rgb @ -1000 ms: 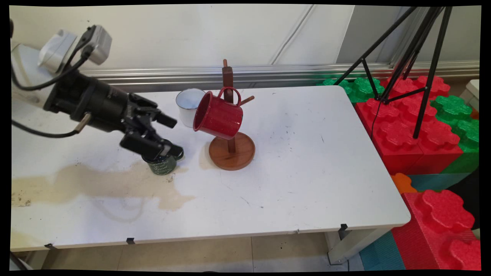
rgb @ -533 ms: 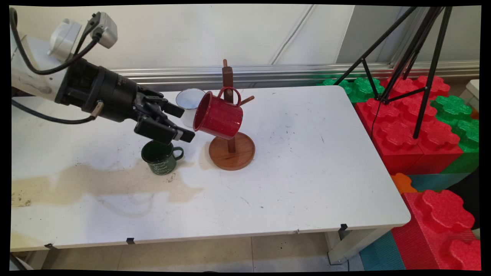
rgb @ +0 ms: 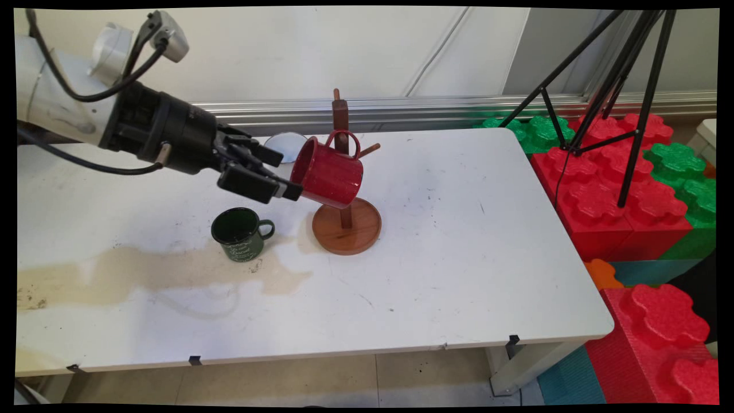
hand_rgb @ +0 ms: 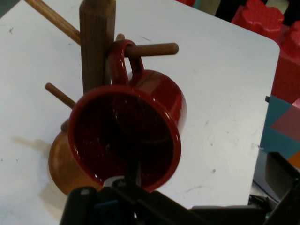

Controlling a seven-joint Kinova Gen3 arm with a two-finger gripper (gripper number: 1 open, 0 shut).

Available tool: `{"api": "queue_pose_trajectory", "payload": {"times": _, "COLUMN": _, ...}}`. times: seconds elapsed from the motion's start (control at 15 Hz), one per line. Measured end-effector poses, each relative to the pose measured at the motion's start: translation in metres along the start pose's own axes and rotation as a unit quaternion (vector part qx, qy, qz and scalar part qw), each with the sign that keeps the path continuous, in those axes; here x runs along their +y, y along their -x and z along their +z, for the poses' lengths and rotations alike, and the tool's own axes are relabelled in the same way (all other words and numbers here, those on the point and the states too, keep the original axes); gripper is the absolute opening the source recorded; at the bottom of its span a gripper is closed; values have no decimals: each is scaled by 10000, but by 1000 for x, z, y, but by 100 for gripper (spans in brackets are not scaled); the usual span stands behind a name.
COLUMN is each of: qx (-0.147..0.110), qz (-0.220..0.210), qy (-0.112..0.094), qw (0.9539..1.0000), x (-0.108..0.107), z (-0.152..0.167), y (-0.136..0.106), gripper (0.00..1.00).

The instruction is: Pick up the red mug from the rack

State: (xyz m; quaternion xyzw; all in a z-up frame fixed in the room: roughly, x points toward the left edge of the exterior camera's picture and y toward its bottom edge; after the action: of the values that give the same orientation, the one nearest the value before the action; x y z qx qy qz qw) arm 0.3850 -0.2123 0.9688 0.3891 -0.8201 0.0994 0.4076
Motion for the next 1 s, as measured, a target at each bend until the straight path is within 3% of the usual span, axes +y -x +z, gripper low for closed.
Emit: {"api": "queue_pose_trajectory", "payload": {"times": 1.0, "qx": 42, "qz": 129, "qy": 177, "qw": 9998, "x": -2, "z": 52, "y": -7, "gripper": 100}}
